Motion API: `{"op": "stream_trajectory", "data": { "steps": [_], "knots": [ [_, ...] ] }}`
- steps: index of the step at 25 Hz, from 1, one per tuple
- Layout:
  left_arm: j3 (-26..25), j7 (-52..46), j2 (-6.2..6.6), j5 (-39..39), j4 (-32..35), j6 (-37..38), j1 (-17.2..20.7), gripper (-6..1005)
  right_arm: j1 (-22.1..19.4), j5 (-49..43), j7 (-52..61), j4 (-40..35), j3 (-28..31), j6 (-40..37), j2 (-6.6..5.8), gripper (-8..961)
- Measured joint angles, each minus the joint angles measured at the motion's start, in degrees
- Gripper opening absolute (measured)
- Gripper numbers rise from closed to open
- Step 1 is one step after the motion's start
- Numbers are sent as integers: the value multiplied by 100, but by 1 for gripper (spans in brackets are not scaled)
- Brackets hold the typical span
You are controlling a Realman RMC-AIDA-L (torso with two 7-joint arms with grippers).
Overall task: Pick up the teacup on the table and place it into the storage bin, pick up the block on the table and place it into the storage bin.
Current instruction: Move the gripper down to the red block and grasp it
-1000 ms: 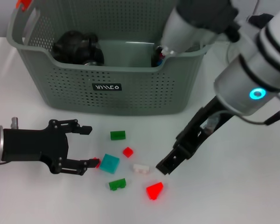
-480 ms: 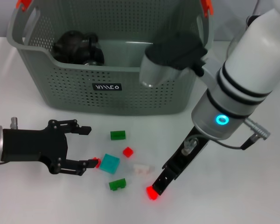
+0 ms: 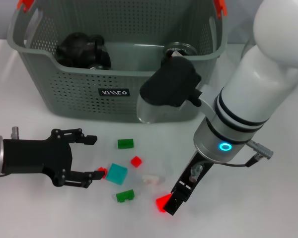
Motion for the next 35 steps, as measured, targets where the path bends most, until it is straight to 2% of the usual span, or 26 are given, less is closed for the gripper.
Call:
{"op": "stream_trajectory", "data": {
  "steps": [14, 26, 35],
  "knots": [
    [-159, -19, -3, -18, -127, -4, 13, 846, -200, 28, -1862, 307, -362, 847, 14, 925],
    [-166, -31, -1, -18, -127, -3, 21, 847, -134, 166, -1947, 323, -845, 1079, 44, 820],
    [-166, -32, -1, -23, -127, -3, 16, 846, -129, 169, -1925, 375, -1082, 1275, 55, 823]
  ]
}}
